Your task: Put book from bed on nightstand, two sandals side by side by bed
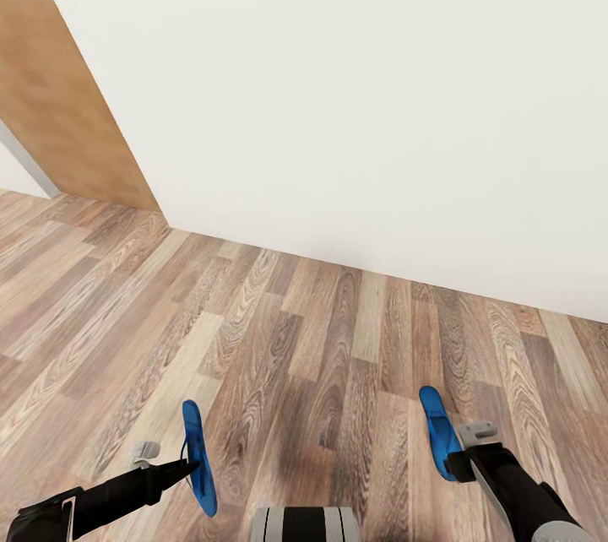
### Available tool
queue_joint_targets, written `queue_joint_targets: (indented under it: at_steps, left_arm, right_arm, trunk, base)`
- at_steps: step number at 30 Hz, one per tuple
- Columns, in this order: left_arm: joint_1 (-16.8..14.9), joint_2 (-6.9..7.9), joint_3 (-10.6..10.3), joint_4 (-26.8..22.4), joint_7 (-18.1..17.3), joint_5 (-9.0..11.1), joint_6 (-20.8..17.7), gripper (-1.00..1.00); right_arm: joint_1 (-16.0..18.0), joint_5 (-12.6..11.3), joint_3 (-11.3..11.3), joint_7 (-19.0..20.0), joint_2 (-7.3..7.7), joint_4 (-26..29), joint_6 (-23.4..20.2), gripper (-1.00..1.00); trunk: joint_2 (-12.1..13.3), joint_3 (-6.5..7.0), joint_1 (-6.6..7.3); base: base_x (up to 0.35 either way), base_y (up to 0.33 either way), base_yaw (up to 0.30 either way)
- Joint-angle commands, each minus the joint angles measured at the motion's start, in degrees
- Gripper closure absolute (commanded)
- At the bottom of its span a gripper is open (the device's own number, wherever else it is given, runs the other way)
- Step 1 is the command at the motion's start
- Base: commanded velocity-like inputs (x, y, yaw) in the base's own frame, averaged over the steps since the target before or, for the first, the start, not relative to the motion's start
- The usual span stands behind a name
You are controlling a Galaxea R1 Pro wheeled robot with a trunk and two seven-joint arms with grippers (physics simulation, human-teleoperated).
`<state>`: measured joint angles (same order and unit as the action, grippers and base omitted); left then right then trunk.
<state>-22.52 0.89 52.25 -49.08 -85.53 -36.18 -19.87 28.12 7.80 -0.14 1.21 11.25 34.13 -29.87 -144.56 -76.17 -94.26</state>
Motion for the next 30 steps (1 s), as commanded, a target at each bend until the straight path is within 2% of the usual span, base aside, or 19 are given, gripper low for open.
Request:
queue_joint_targets:
  at_steps: [1,7,11,25,30]
  left_arm:
    - [-0.1,-0.07,0.2,-0.1,-0.4,-0.5,-0.6,1.00]
    - [0.0,-0.17,0.2,0.0,-0.3,-0.4,-0.6,1.00]
    - [0.0,-0.18,0.2,0.0,-0.2,-0.4,-0.6,1.00]
    - [0.1,-0.18,0.2,0.0,-0.2,-0.4,-0.5,1.00]
    - [0.1,-0.18,0.2,0.0,-0.2,-0.4,-0.5,1.00]
  right_arm:
    - [0.0,0.5,0.0,0.2,0.00,0.3,-0.4,-1.00]
    - [0.0,0.5,0.0,0.2,-0.22,0.5,-0.6,-1.00]
    - [0.0,0.5,0.0,0.2,-1.38,0.5,-0.6,-1.00]
    - [0.0,0.5,0.0,0.1,-1.53,0.5,-0.5,-1.00]
    - [0.0,0.5,0.0,0.1,-1.50,0.5,-0.4,-1.00]
  trunk:
    - [0.0,-0.04,0.01]
    - [0.0,-0.04,0.01]
    - [0.0,-0.04,0.01]
    - [0.0,-0.04,0.01]
    - [0.0,-0.04,0.01]
  base:
    - [0.000,0.000,0.000]
    - [0.000,0.000,0.000]
    - [0.179,0.000,0.000]
    - [0.198,-0.006,0.000]
    - [0.073,-0.008,0.000]
